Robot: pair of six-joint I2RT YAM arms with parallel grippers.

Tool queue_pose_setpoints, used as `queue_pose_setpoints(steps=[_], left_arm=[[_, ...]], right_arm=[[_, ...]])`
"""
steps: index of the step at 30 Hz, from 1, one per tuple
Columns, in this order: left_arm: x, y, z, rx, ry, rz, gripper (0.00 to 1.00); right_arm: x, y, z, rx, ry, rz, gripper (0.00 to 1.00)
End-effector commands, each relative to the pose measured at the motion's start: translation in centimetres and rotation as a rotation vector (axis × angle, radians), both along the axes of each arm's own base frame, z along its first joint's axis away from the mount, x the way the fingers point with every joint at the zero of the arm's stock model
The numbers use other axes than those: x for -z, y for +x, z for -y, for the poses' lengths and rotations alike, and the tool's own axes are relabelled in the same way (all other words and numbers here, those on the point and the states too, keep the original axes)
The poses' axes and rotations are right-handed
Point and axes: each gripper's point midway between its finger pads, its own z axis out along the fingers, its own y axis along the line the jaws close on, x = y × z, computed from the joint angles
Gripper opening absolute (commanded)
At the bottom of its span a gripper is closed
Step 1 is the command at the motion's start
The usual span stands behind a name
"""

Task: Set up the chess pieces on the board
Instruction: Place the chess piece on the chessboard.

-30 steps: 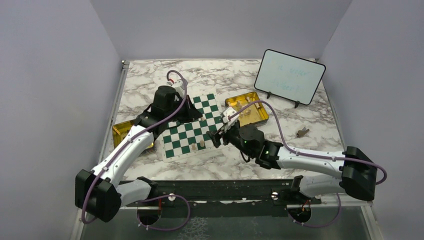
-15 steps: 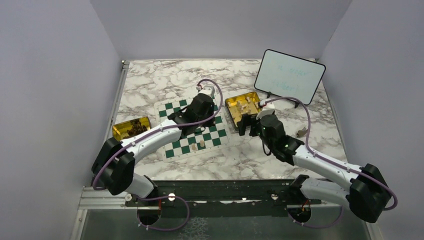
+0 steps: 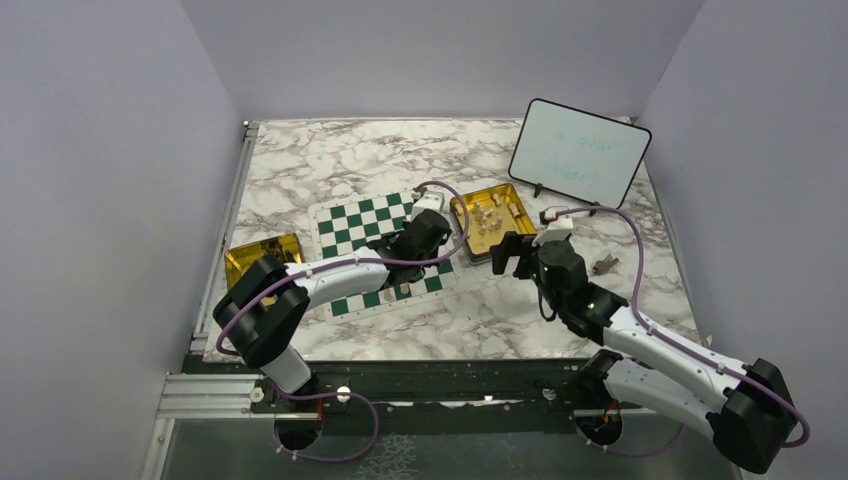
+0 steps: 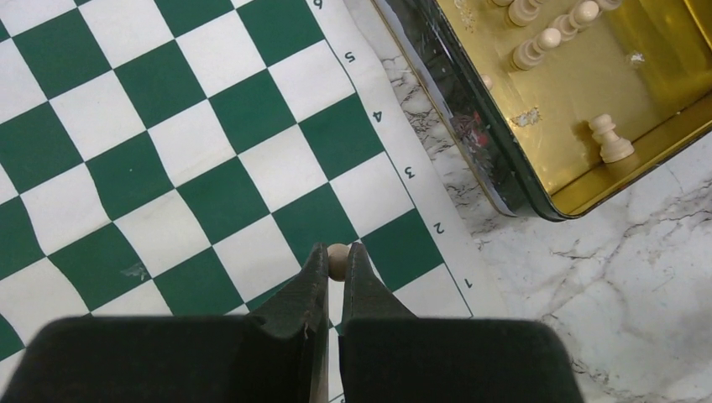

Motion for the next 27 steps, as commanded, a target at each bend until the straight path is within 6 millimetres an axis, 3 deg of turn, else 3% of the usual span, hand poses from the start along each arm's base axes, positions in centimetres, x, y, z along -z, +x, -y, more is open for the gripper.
queue_pose_setpoints(steps=[1, 11, 27], left_arm=[[0.1, 0.5, -0.3, -0.049, -0.016, 0.053, 0.00], [2.4, -0.9, 0.3, -0.024, -0.033, -0.002, 0.00], [4.0, -1.9, 0.4, -0.009, -0.047, -0.031, 0.00]], right_arm=[[0.2, 0.0, 1.4, 0.061, 0.000, 0.005, 1.00], [0.0, 0.3, 1.4, 0.065, -0.006, 0.011, 1.00], [0.4, 0.2, 1.5, 0.072, -0.016, 0.001, 1.00]])
